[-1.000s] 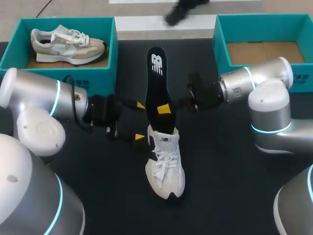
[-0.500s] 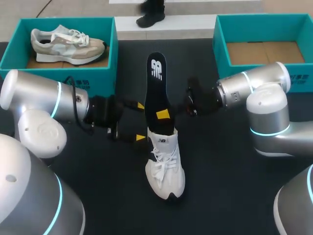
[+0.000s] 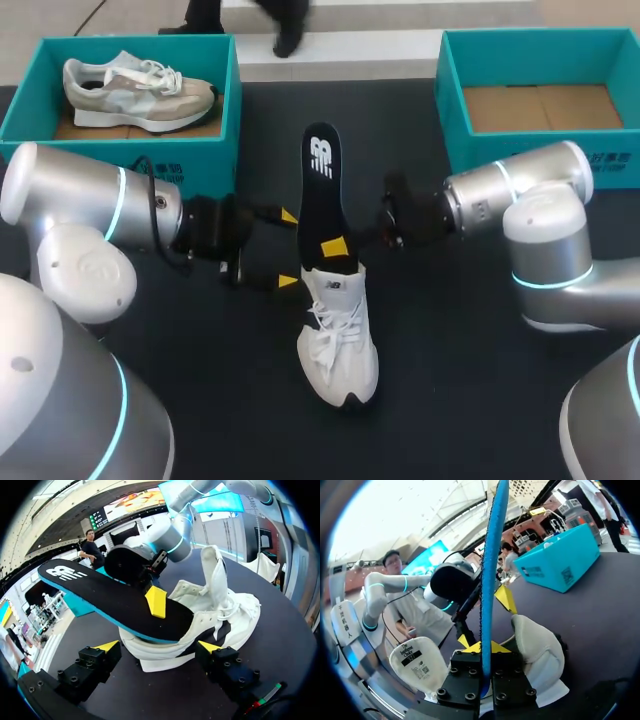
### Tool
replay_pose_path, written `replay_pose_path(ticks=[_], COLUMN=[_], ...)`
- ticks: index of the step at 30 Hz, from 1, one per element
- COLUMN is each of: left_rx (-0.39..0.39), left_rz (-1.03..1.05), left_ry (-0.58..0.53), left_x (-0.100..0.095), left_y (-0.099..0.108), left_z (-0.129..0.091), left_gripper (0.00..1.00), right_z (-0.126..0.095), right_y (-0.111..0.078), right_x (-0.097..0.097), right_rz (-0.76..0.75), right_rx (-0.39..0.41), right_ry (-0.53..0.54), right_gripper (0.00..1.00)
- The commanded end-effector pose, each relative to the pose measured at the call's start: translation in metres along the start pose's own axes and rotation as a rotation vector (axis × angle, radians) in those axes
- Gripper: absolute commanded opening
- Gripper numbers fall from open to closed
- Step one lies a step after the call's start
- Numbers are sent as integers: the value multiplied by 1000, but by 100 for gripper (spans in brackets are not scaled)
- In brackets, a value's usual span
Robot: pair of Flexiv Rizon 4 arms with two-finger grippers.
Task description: Take the shoe out of the shoebox, open the shoe tongue, remove and reinsert the insole, then place the shoe into the shoebox
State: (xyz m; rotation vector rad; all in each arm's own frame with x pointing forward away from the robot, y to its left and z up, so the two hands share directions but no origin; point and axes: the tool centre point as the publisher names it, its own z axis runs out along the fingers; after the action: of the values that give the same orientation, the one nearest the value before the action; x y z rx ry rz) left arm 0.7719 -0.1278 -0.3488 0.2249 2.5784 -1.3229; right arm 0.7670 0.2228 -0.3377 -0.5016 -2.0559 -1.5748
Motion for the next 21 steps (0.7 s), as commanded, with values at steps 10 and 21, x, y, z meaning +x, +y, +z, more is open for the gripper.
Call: replay_pose_path(ticks=[10, 21], left_rx=[-3, -3], left_rz=[0, 0], left_ry=[-1, -1], left_x=[1, 1], left_y=[0, 0], left_z=[1, 1], left_gripper=[100, 100], right_z=[10, 7], right_y=[-22, -25], right_x=[9, 12], right_rz=[52, 80], right_rx=[19, 62], right_ry=[-12, -18], right_gripper=[0, 0])
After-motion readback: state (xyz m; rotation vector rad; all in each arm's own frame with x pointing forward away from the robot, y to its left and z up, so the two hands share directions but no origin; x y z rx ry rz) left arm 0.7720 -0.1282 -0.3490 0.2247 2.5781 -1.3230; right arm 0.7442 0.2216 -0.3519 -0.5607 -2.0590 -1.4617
